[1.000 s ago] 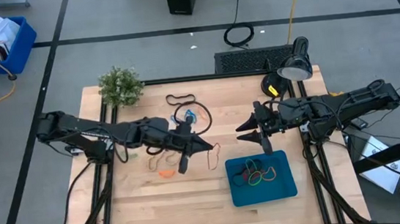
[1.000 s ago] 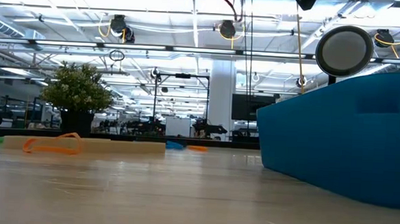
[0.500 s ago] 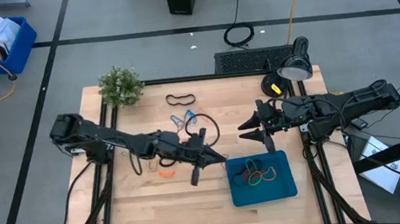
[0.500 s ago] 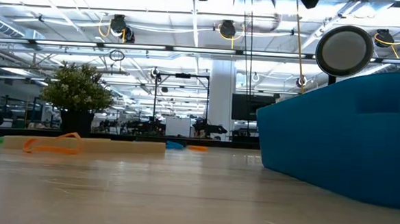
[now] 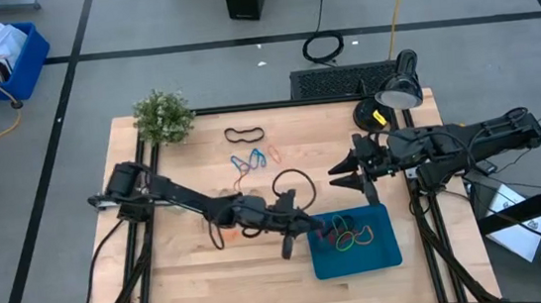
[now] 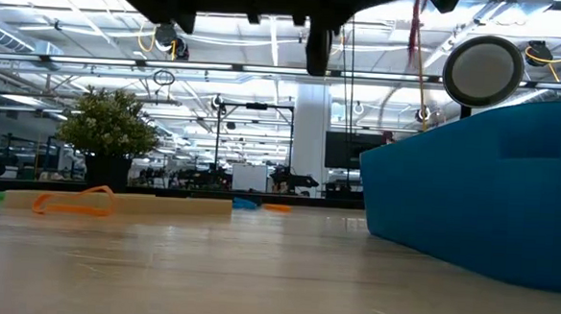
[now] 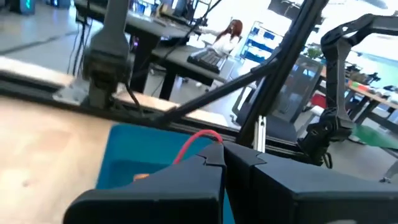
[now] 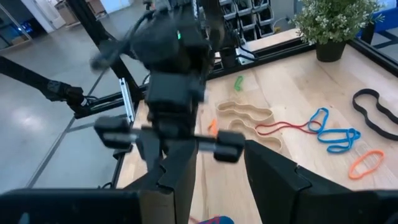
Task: Pick and place rubber bands into bin
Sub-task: Put the red rubber band into the blue bin
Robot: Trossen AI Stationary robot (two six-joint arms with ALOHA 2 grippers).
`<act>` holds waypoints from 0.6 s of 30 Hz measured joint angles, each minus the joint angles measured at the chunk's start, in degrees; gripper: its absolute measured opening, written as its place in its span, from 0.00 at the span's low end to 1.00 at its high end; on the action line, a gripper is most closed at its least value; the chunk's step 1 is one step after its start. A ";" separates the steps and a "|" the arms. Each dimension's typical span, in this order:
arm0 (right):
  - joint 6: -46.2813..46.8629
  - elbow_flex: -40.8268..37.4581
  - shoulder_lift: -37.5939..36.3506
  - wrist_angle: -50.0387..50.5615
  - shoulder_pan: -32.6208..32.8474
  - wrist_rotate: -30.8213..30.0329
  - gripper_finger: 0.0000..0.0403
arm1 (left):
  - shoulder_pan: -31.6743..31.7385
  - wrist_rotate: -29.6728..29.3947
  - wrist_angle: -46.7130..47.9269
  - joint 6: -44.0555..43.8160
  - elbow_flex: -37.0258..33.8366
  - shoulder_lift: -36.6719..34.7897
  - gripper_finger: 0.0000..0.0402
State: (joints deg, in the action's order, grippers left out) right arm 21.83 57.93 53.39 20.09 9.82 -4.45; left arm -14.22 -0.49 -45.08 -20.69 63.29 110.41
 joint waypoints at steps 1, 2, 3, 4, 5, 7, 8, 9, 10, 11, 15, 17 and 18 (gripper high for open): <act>-0.03 0.00 0.00 0.10 0.00 -0.01 0.32 | -0.20 -0.02 -0.04 -0.87 0.61 1.15 0.00; -0.04 0.00 0.00 0.10 0.00 -0.01 0.32 | -0.37 0.02 -0.13 -1.41 1.46 2.23 0.00; -0.05 0.00 0.00 -0.02 0.00 0.00 0.32 | -0.56 0.16 -0.17 -1.69 2.28 3.24 0.00; -0.05 0.00 0.00 -0.02 0.02 -0.02 0.32 | -0.70 0.44 0.17 -1.91 3.14 4.22 0.00; -0.05 0.00 0.00 0.00 0.02 -0.02 0.32 | -0.85 0.72 0.54 -2.00 4.29 5.37 0.00; -0.01 -0.22 0.00 -0.21 0.02 0.00 0.32 | -1.06 1.77 1.37 -2.12 6.25 7.24 0.00; -0.01 -0.44 -0.02 -0.11 0.02 0.00 0.32 | -1.22 2.30 2.10 -2.14 7.26 8.02 0.00; 0.03 -0.73 -0.03 -0.12 0.02 0.00 0.32 | -1.33 2.52 3.11 -2.14 8.21 8.71 0.00; 0.27 -1.11 -0.02 -0.14 0.02 0.00 0.32 | -1.37 2.55 4.27 -2.14 9.05 9.34 0.00; 0.82 -1.54 -0.01 -0.13 0.02 0.00 0.32 | -1.43 2.54 5.89 -2.16 9.67 9.65 0.01; 2.11 -3.41 0.00 -0.06 0.02 0.00 0.32 | -1.55 1.35 13.93 -2.14 10.76 9.64 0.03; 2.16 -4.00 0.00 -0.04 0.02 0.00 0.32 | -1.56 0.95 15.41 -2.15 10.77 9.66 0.04; 2.38 -4.12 0.00 -0.07 0.02 0.00 0.32 | -1.57 0.94 15.52 -2.14 10.75 9.70 0.04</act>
State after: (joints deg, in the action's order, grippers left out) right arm 24.22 53.81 53.39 20.03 9.85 -4.45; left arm -15.79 0.44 -29.56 -22.83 74.04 120.11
